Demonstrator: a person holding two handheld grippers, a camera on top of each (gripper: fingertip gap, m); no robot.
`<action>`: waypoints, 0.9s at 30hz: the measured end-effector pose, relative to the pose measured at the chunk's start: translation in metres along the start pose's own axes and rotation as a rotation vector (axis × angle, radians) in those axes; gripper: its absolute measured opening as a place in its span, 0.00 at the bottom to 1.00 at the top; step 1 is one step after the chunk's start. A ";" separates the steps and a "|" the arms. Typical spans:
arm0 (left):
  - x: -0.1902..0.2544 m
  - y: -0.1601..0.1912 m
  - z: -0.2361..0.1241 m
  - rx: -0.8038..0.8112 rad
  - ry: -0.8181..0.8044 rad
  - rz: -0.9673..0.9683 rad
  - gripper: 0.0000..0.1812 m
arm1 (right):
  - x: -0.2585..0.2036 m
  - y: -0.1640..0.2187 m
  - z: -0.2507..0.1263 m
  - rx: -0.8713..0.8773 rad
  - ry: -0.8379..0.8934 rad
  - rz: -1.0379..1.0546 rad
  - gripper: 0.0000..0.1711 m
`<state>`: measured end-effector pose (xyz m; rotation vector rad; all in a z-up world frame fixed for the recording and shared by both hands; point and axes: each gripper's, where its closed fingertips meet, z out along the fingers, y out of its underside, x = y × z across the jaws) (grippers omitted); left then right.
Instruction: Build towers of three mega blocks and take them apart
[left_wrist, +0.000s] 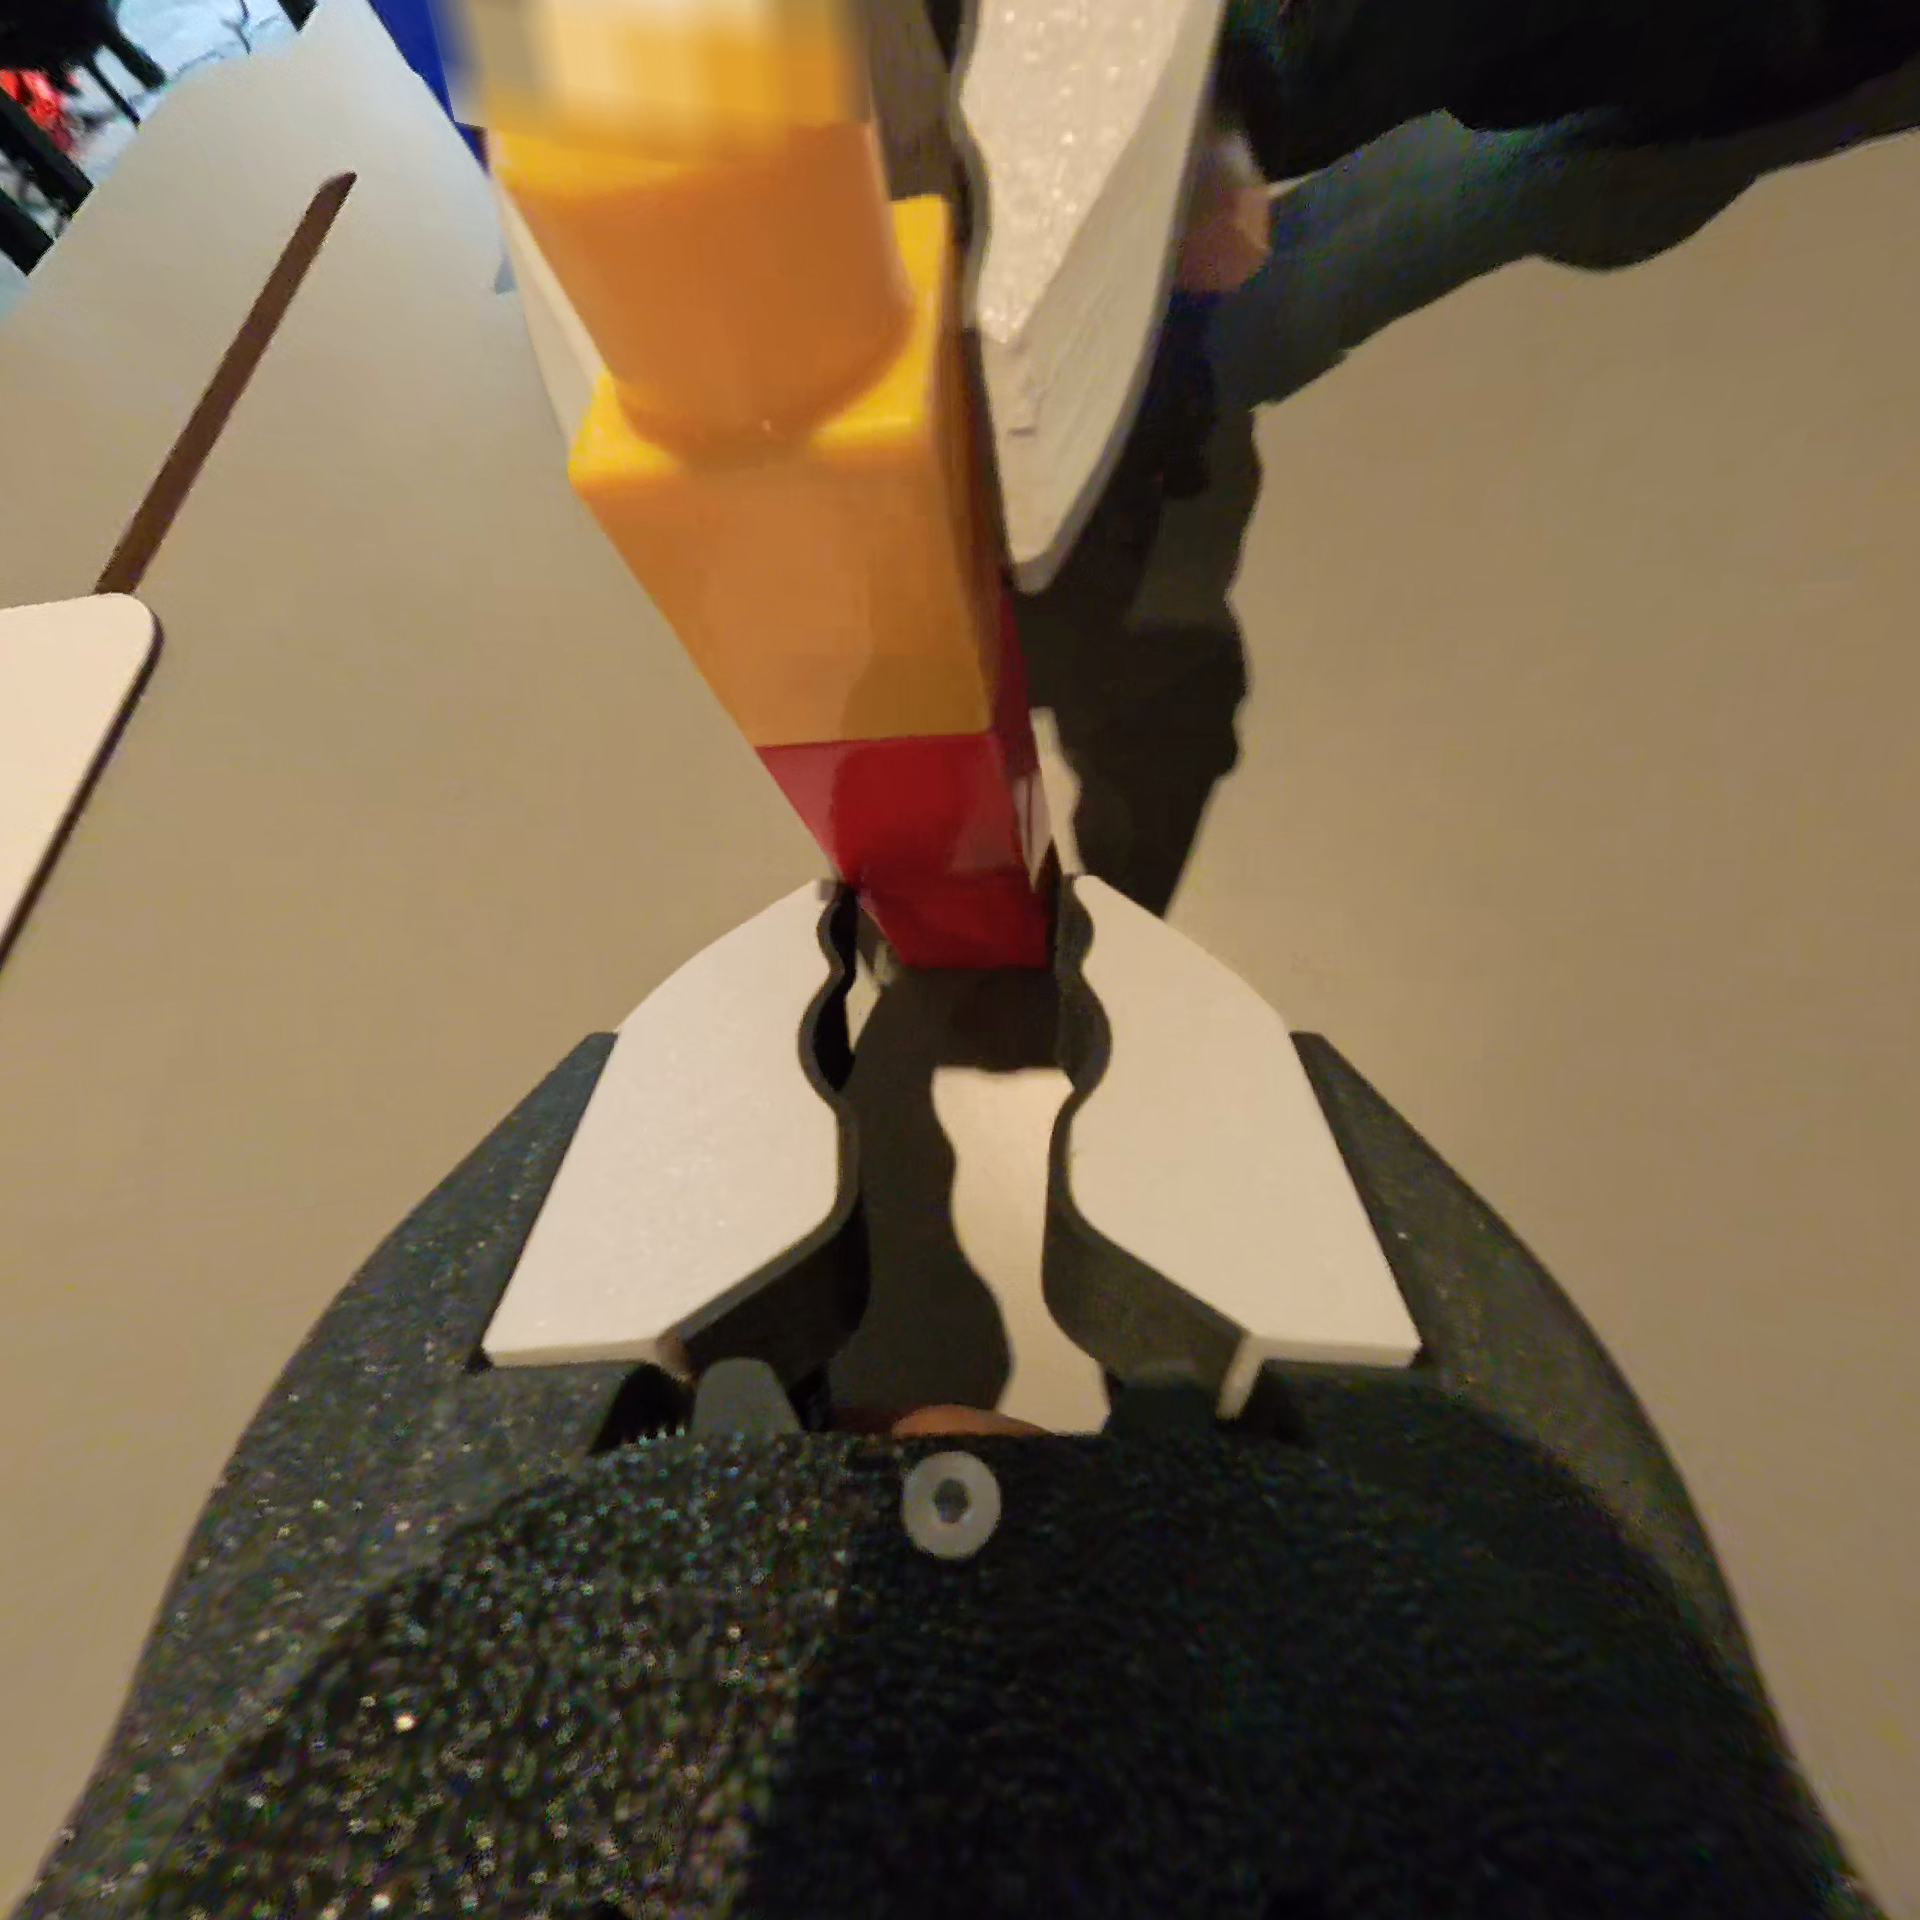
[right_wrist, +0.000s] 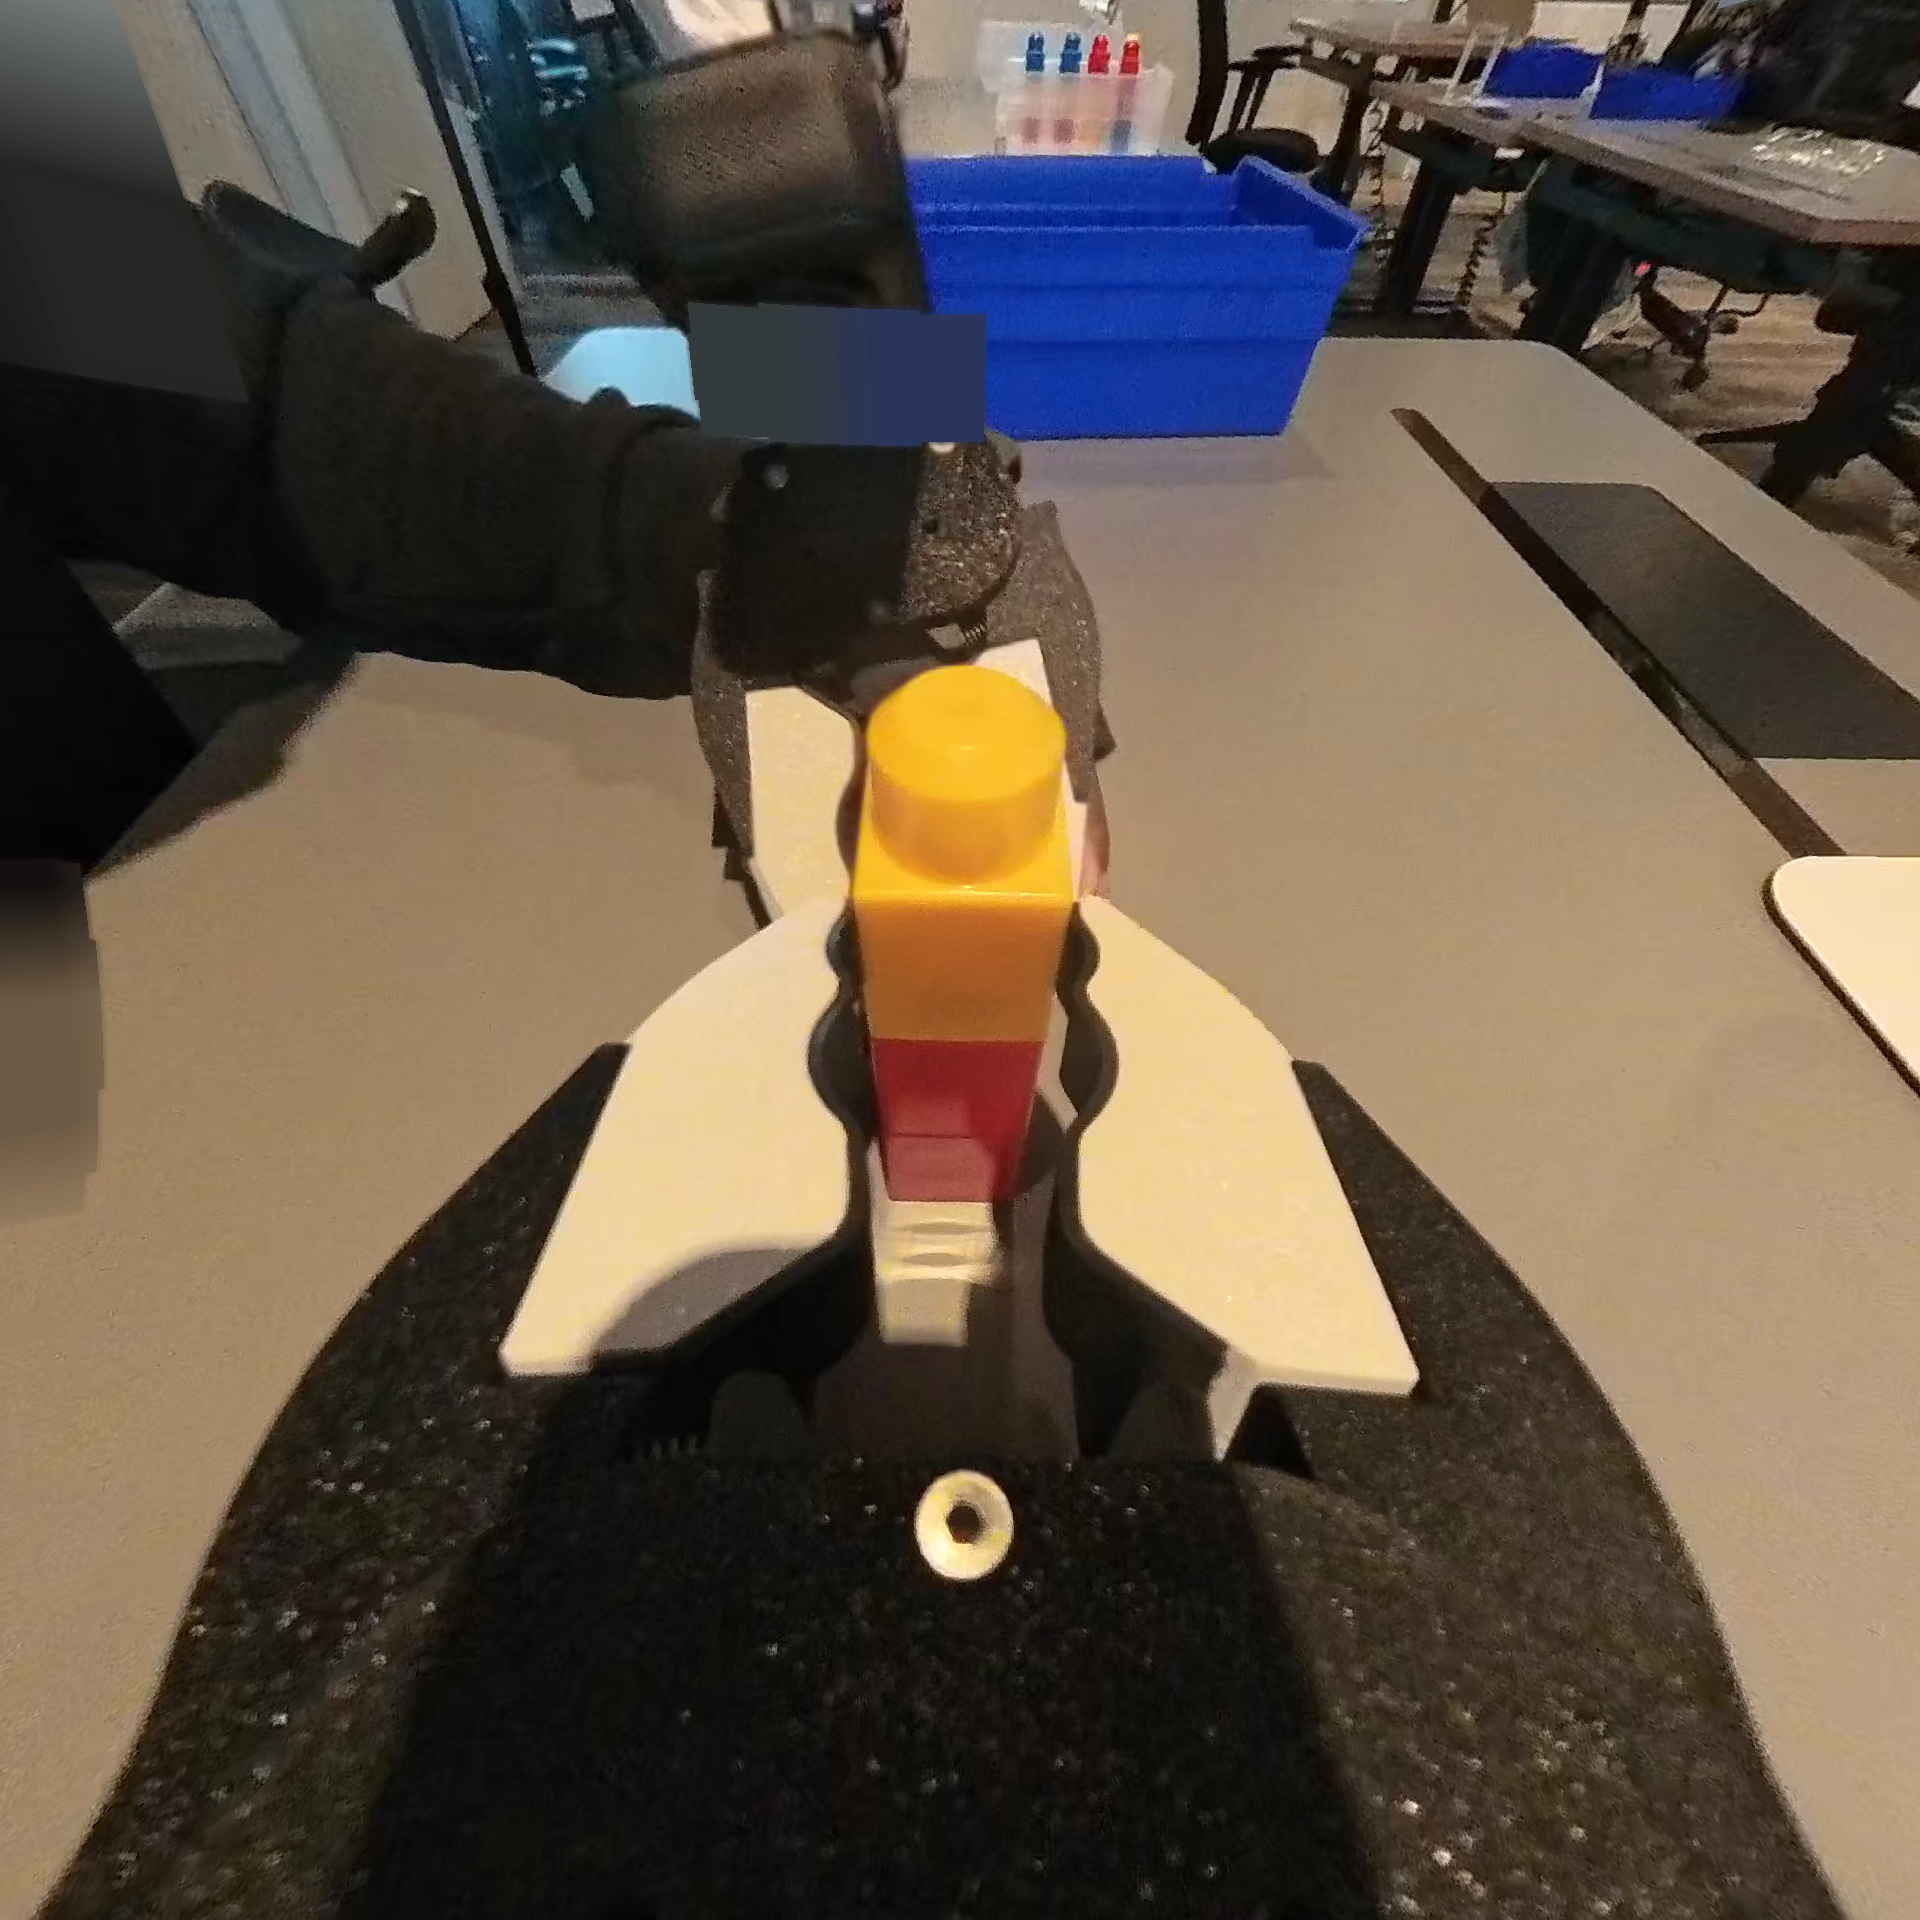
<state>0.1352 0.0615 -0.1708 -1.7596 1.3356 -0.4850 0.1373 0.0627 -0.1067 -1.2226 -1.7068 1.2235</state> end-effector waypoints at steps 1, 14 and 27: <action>0.001 -0.001 -0.003 0.018 0.000 0.012 0.20 | 0.000 0.000 0.000 0.004 0.007 0.005 0.21; -0.010 -0.028 -0.005 0.172 -0.042 -0.054 0.20 | 0.000 0.001 0.000 -0.003 0.007 0.010 0.22; -0.009 -0.026 -0.005 0.161 -0.027 -0.080 0.20 | 0.000 0.002 0.001 -0.014 0.030 0.008 0.22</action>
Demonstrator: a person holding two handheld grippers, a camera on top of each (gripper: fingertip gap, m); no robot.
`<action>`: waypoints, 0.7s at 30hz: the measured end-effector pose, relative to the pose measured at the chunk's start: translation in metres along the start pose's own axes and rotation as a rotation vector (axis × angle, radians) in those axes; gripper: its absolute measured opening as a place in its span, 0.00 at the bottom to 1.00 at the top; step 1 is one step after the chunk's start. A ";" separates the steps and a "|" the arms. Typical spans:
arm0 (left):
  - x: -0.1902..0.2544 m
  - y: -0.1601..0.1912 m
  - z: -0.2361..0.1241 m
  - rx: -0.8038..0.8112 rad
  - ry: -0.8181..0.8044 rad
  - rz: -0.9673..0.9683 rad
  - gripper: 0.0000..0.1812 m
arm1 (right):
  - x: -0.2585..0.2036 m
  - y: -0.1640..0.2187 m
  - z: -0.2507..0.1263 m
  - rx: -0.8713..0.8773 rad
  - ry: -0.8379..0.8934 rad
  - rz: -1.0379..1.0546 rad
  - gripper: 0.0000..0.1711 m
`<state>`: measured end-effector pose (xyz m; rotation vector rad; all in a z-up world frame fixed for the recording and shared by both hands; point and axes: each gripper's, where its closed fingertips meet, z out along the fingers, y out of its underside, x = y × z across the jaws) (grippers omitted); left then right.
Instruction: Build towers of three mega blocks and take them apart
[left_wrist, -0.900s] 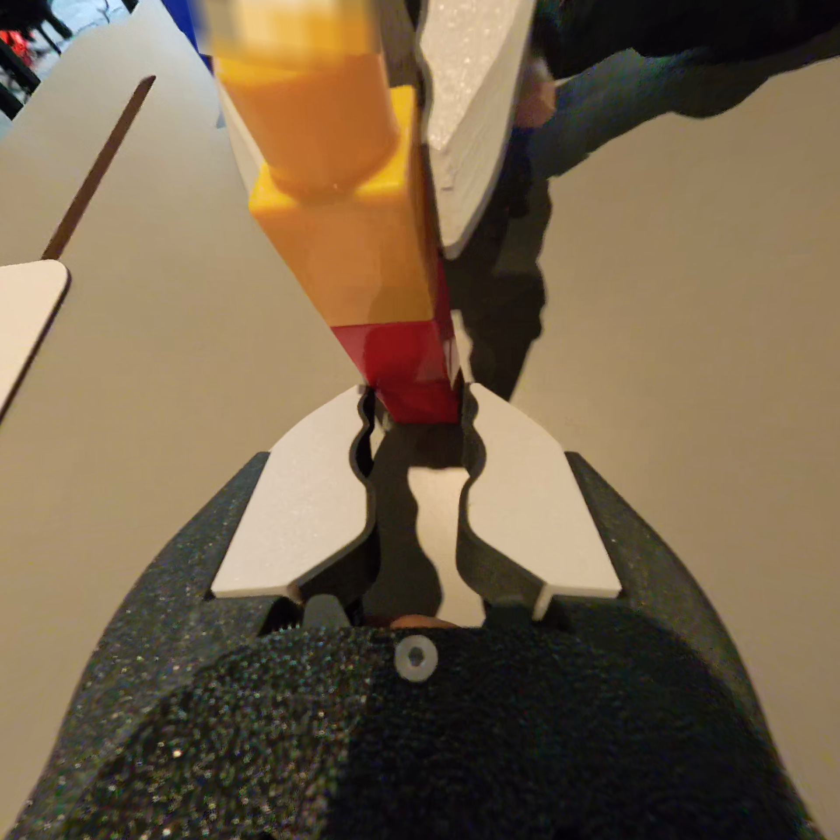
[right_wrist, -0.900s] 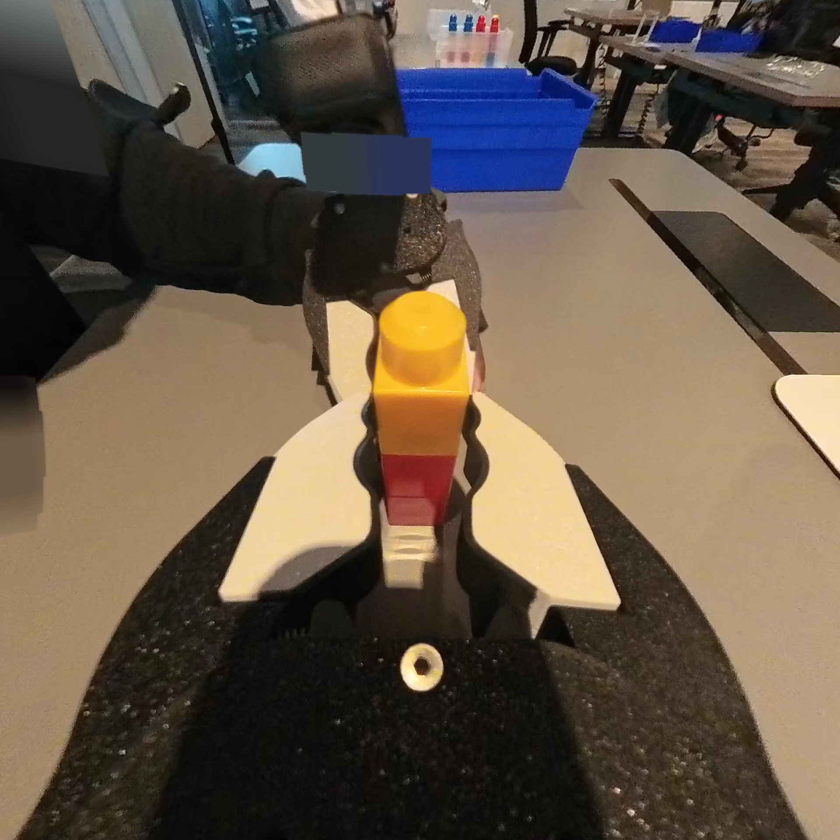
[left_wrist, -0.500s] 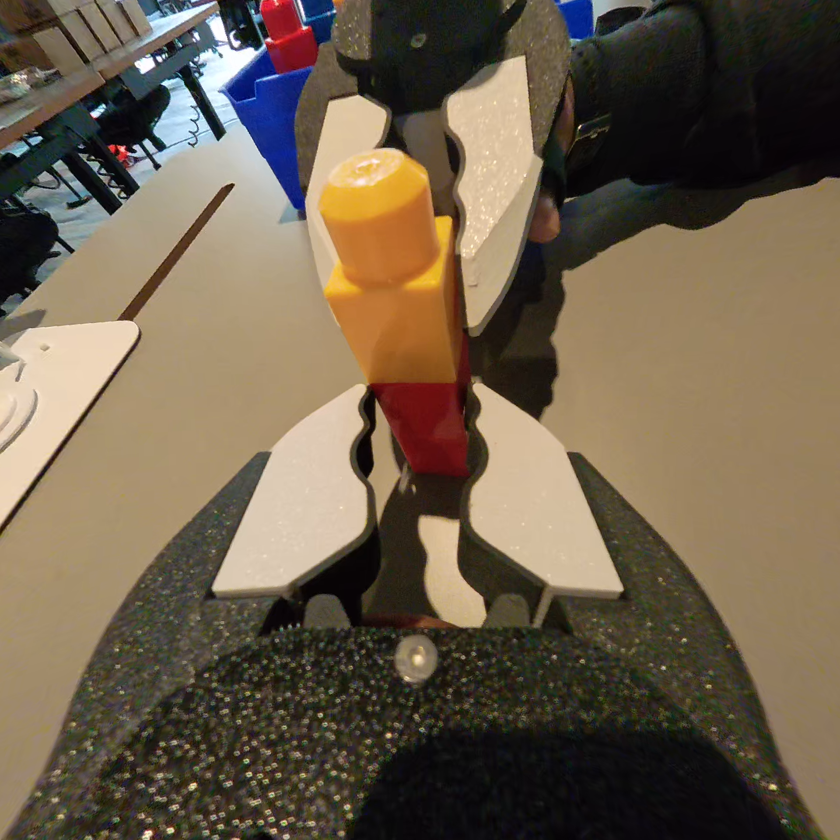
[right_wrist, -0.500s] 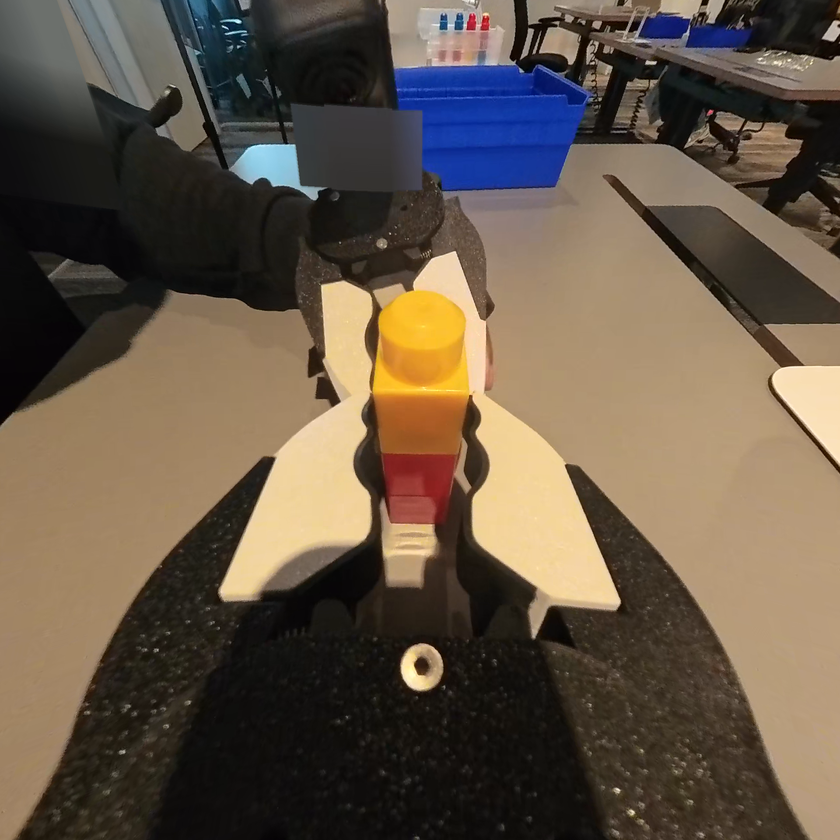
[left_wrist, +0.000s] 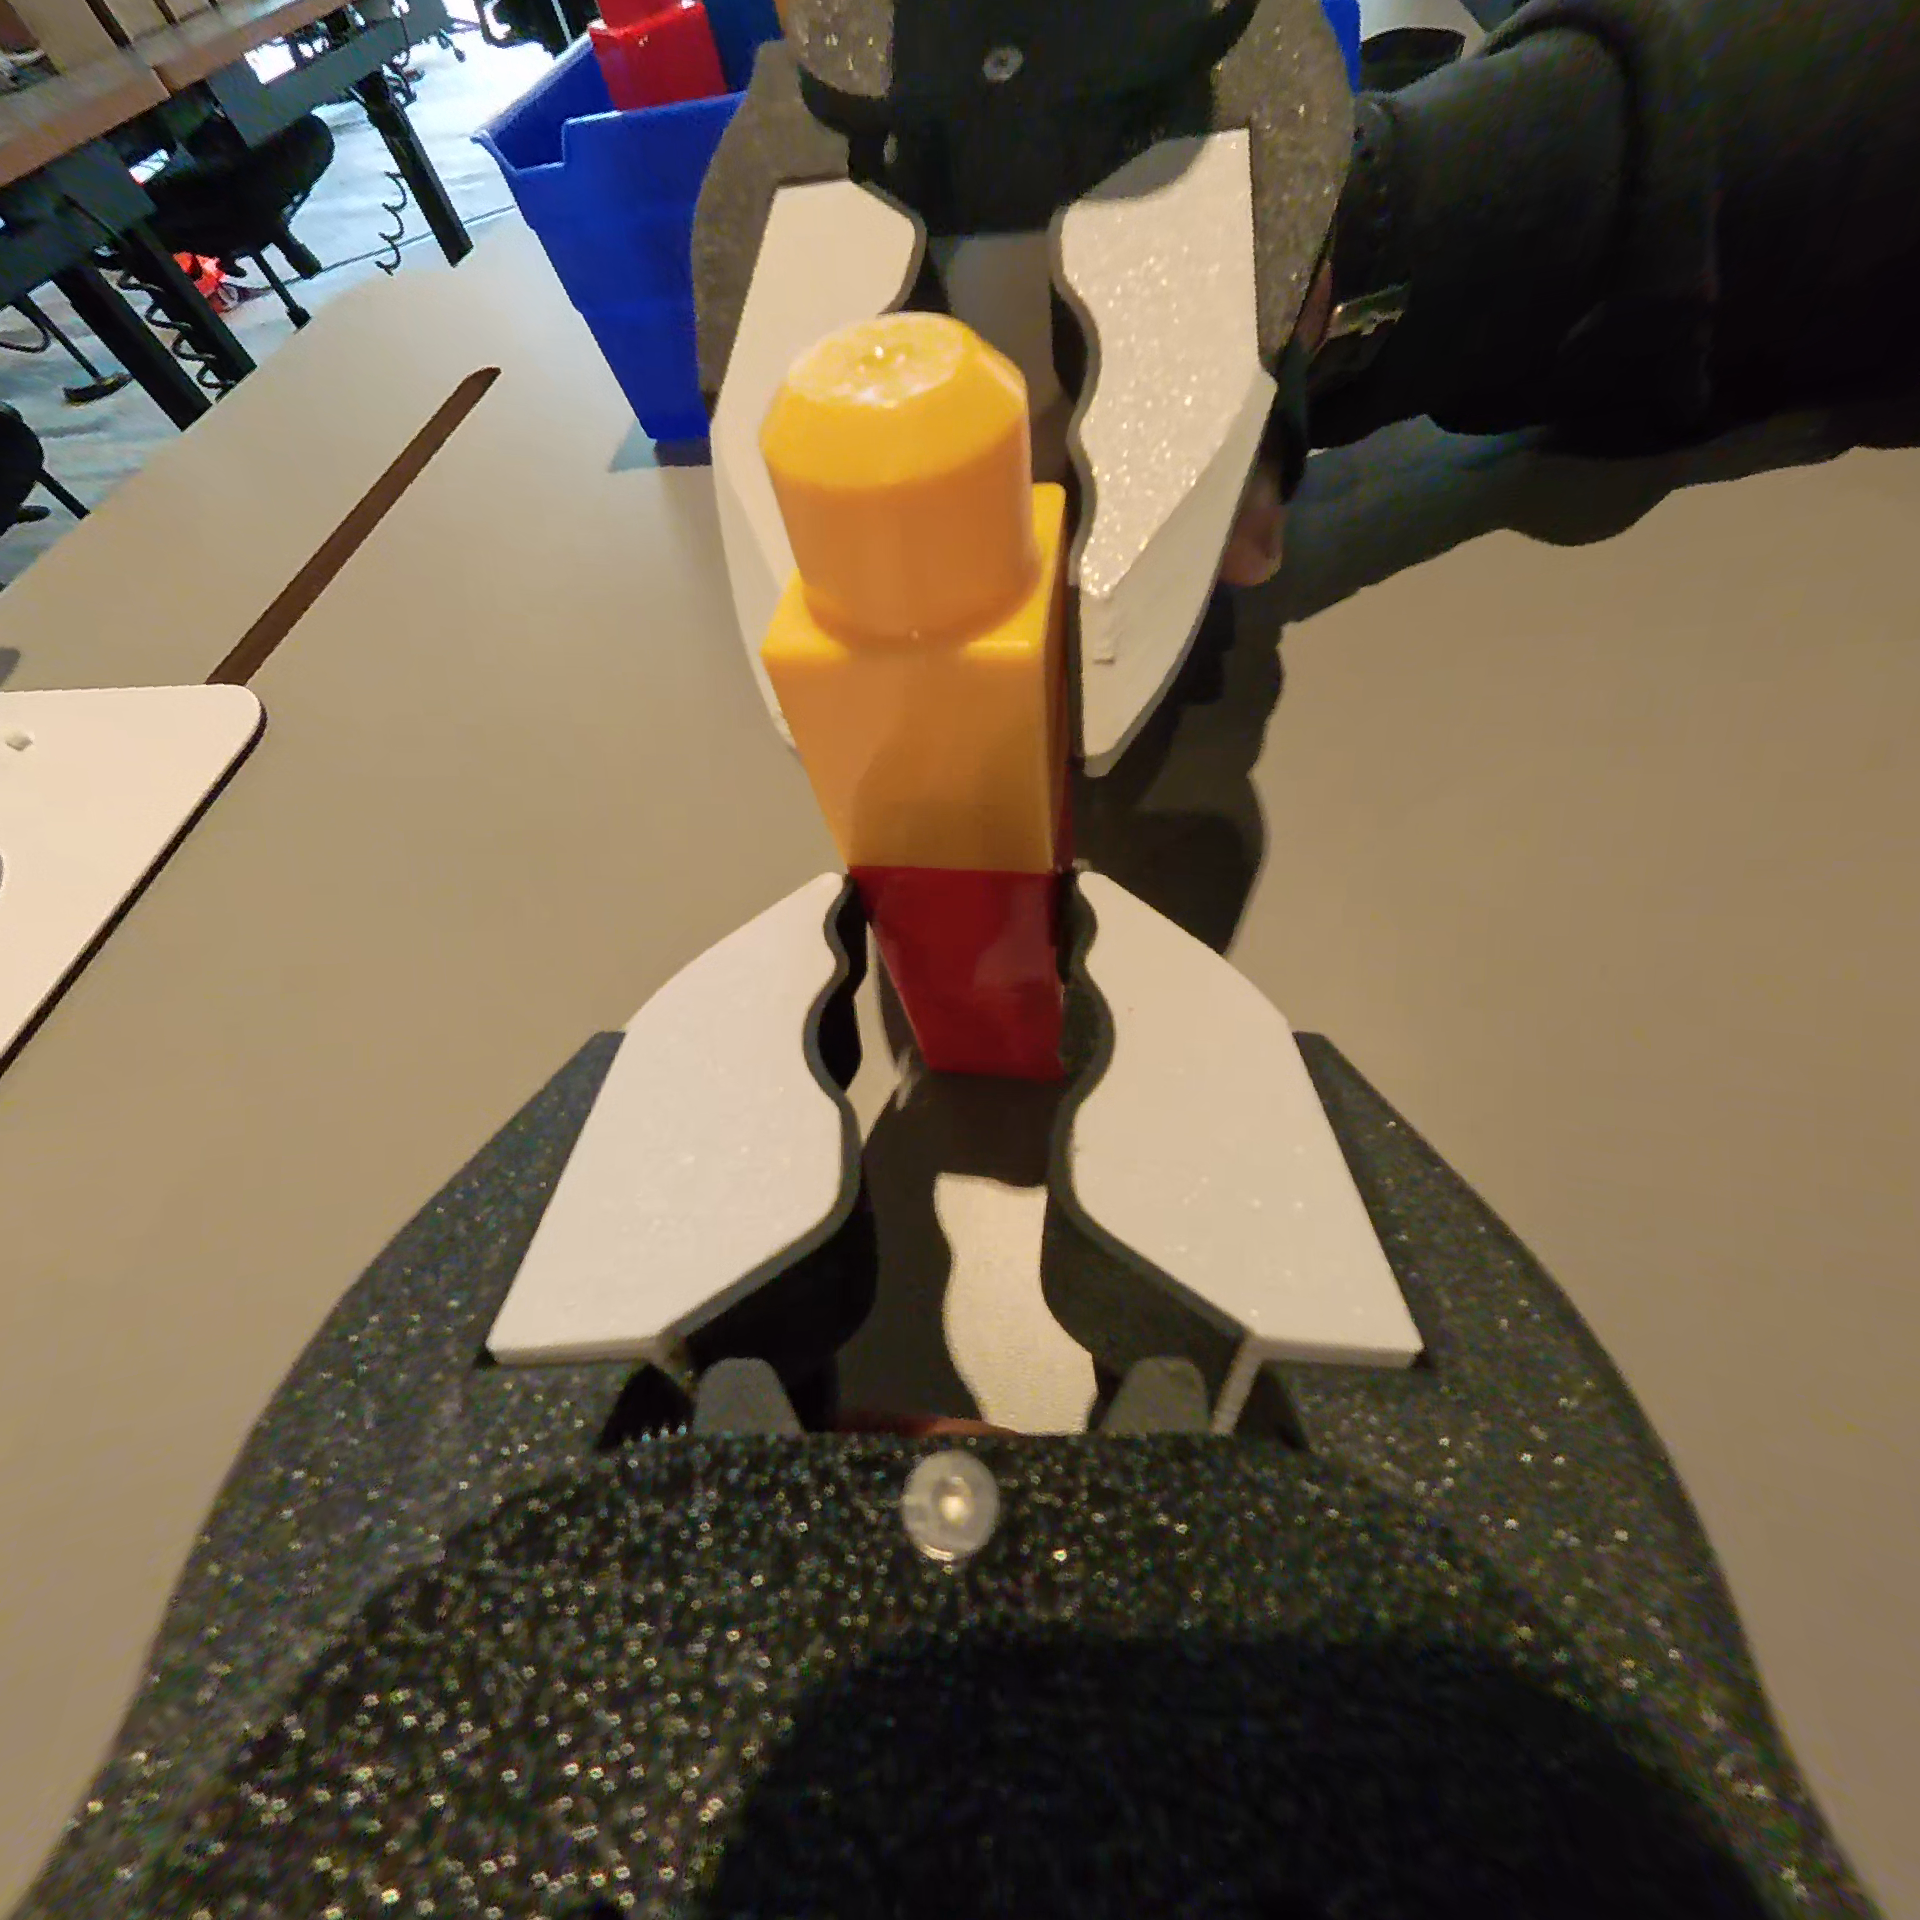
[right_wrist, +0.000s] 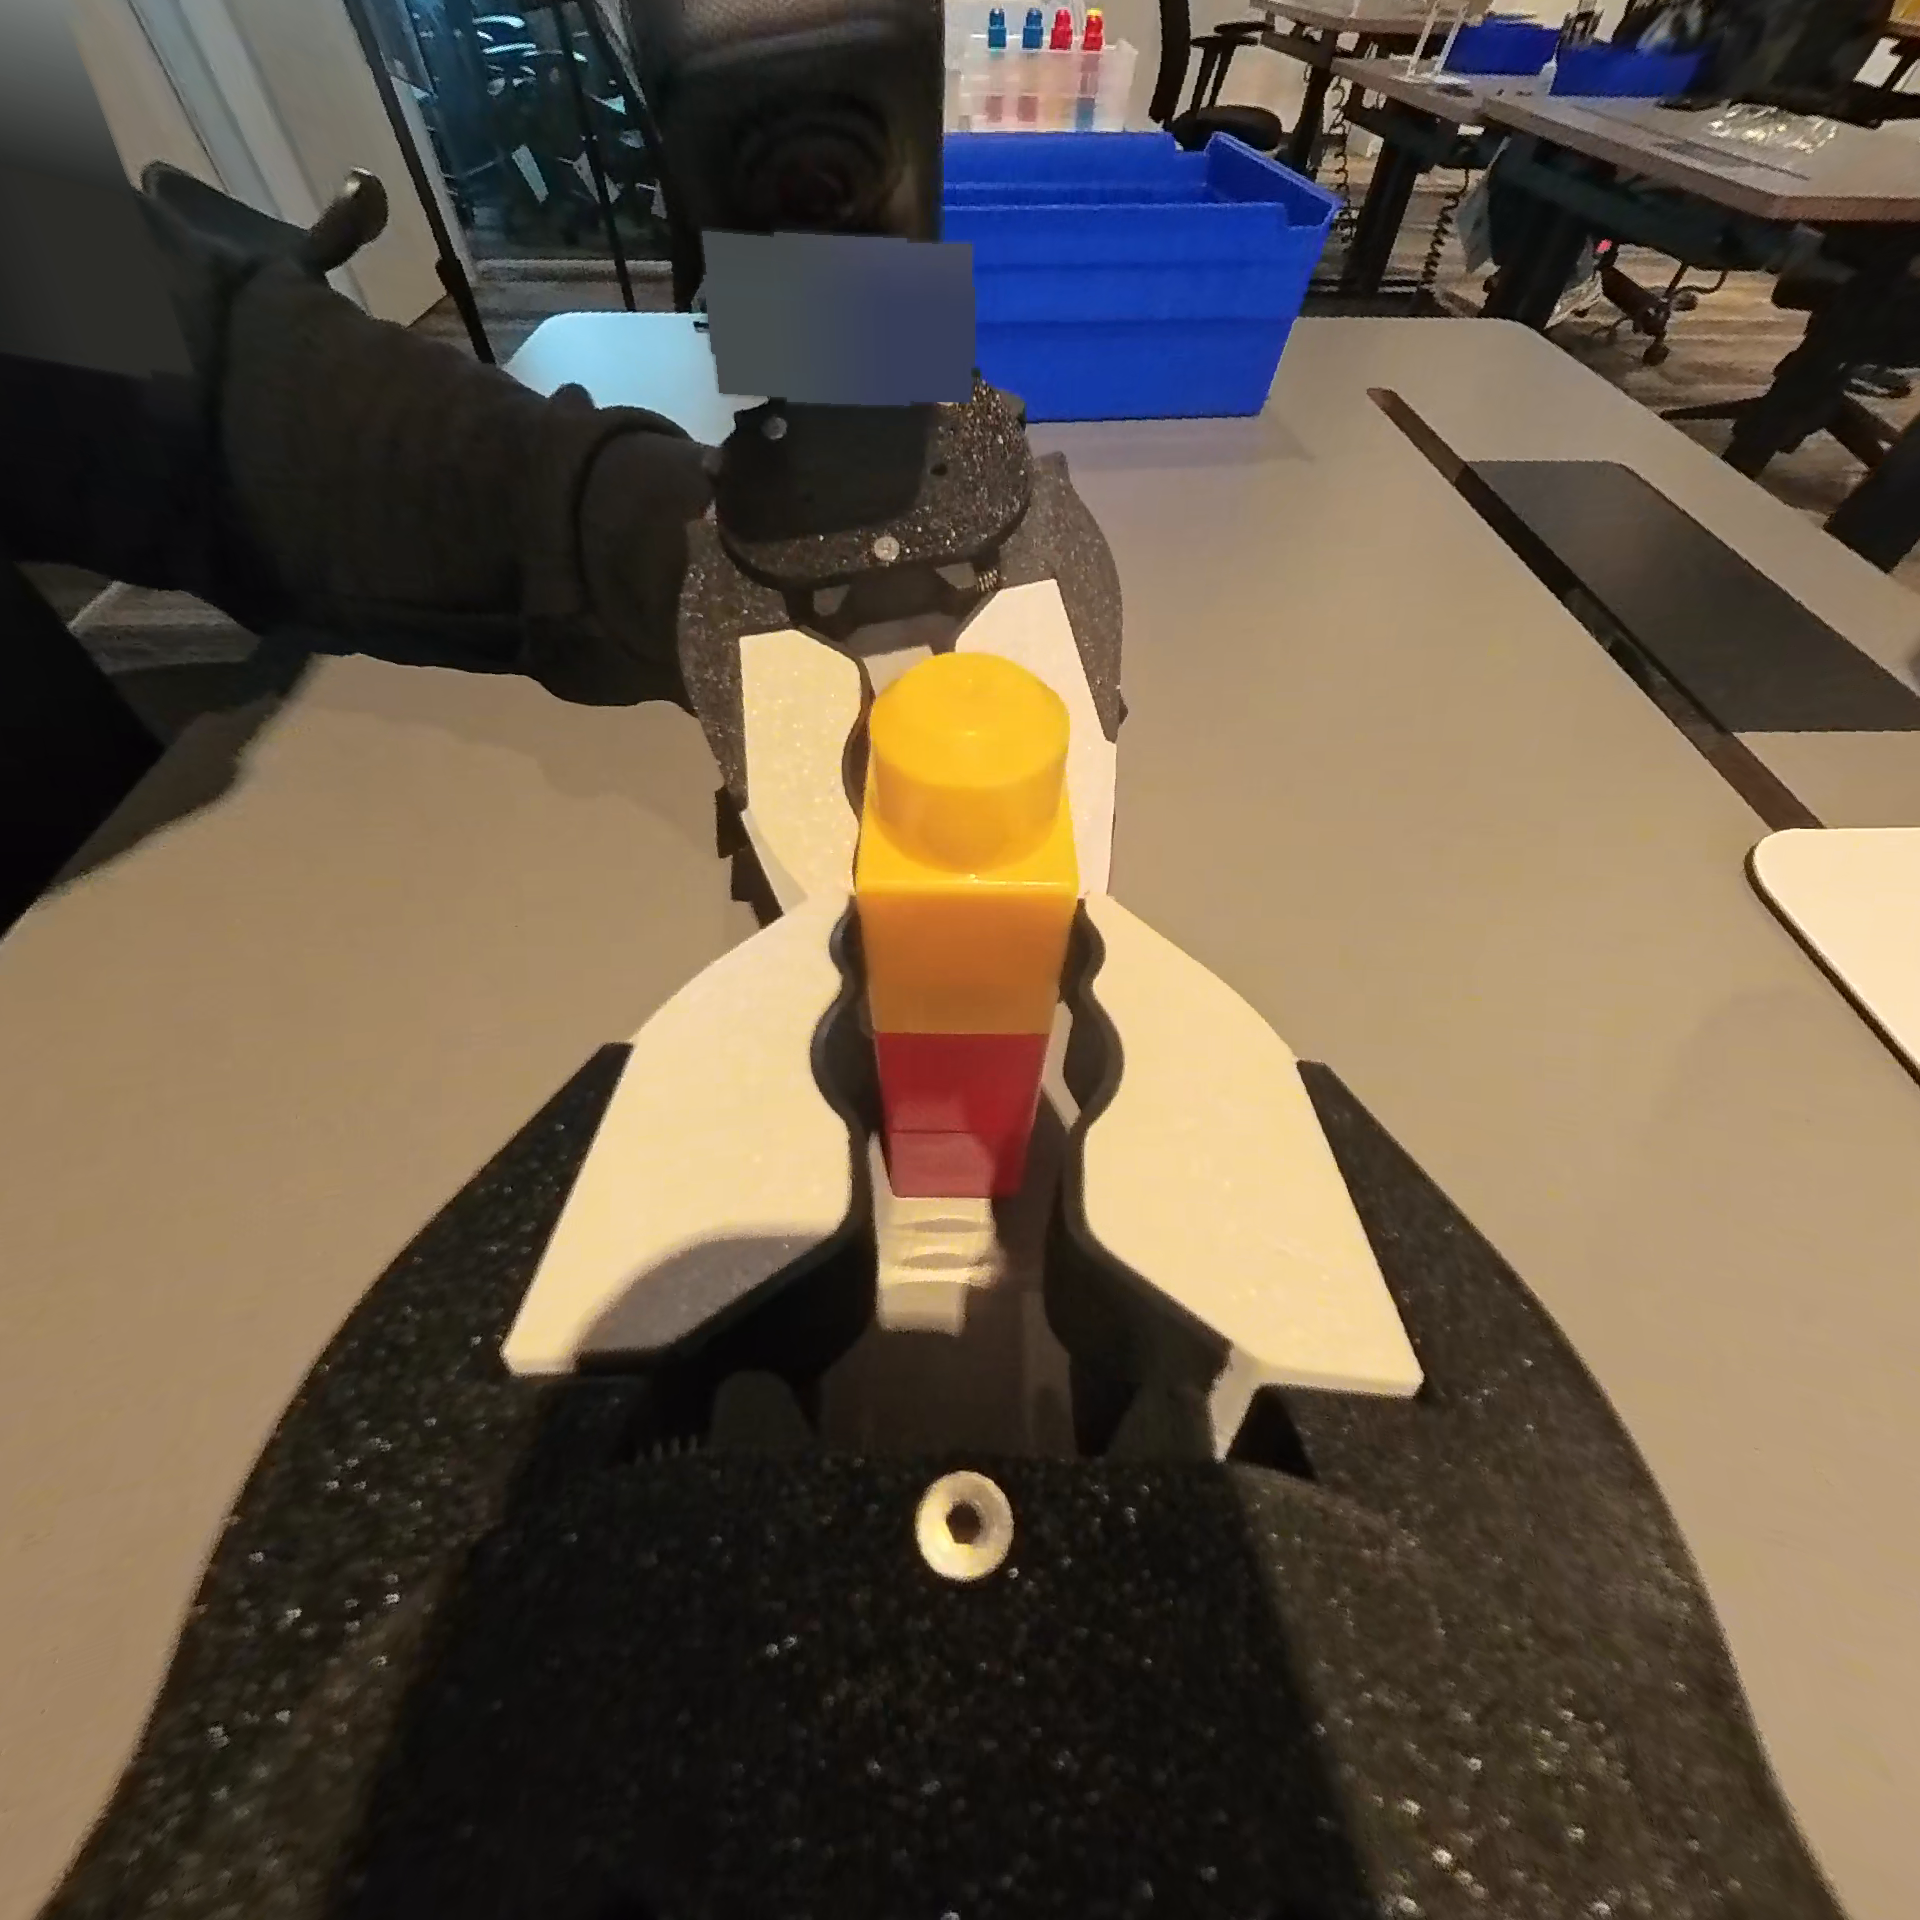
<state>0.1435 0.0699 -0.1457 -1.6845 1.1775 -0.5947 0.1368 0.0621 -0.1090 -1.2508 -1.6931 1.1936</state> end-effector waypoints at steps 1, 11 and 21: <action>0.000 0.000 0.000 0.000 -0.004 -0.003 0.20 | 0.000 0.000 0.000 0.006 0.003 0.006 0.22; 0.006 0.002 -0.010 0.005 -0.020 0.050 0.28 | 0.003 0.034 0.011 -0.115 0.088 0.031 0.28; -0.046 0.023 -0.041 -0.007 -0.187 0.014 0.24 | 0.009 0.035 0.014 -0.152 0.178 0.020 0.21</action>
